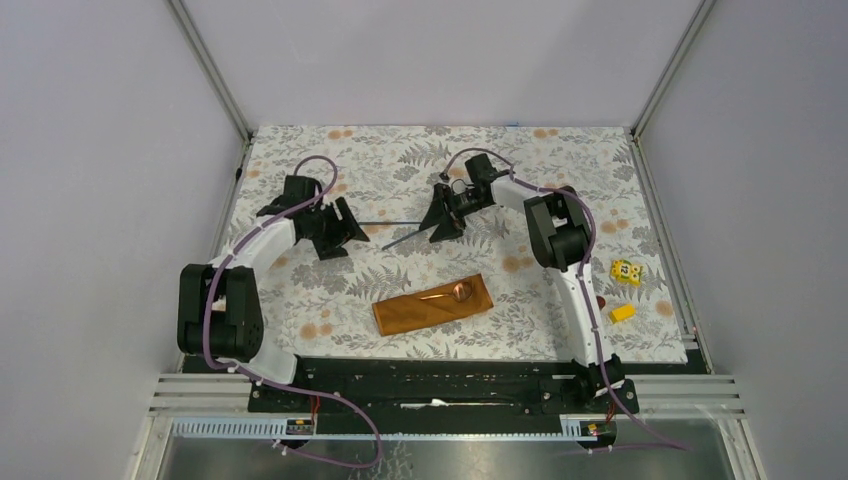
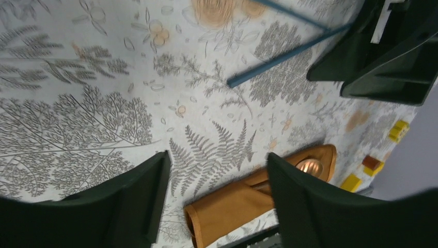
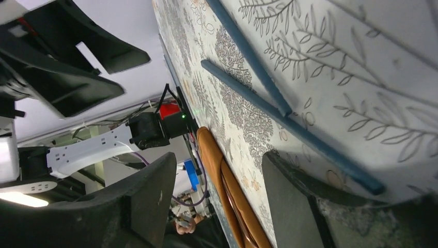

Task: Fold the napkin into a case and place the utensils inside
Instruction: Pick up the chopsticks from the center of the board.

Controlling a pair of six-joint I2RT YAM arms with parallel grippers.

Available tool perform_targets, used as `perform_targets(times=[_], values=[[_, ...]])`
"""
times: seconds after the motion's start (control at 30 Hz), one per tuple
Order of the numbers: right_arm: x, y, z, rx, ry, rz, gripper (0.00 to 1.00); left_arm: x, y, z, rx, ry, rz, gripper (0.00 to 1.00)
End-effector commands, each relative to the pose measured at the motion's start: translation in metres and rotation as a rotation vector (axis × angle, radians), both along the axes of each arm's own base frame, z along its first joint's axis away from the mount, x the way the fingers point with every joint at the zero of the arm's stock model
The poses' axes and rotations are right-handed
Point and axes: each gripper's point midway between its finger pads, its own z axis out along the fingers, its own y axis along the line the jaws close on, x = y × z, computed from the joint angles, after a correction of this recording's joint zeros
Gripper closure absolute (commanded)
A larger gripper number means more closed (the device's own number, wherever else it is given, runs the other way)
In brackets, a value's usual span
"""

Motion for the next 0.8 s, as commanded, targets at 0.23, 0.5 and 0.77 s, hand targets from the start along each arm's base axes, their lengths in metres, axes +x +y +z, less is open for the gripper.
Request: perform_targets(times=[0.23,0.5,0.77], values=[[0.009,-0.086,0.010,-0.364,-0.228,-0.255,0.31,0.034,-0.063,-0.017,0.309,-0.096,-0.244,0.30],[-0.042,-0.100,0.040,-0.280,-0.277,-0.317,0.33,0.077,-0.101,-0.024,0.503,-0.201,-0.606,0.44],[-0.086,-0.107,0.058,-0.226,-0.294,-0.305,0.35,0.078,-0.134,-0.054,0.556,-0.210,-0.787,0.60]])
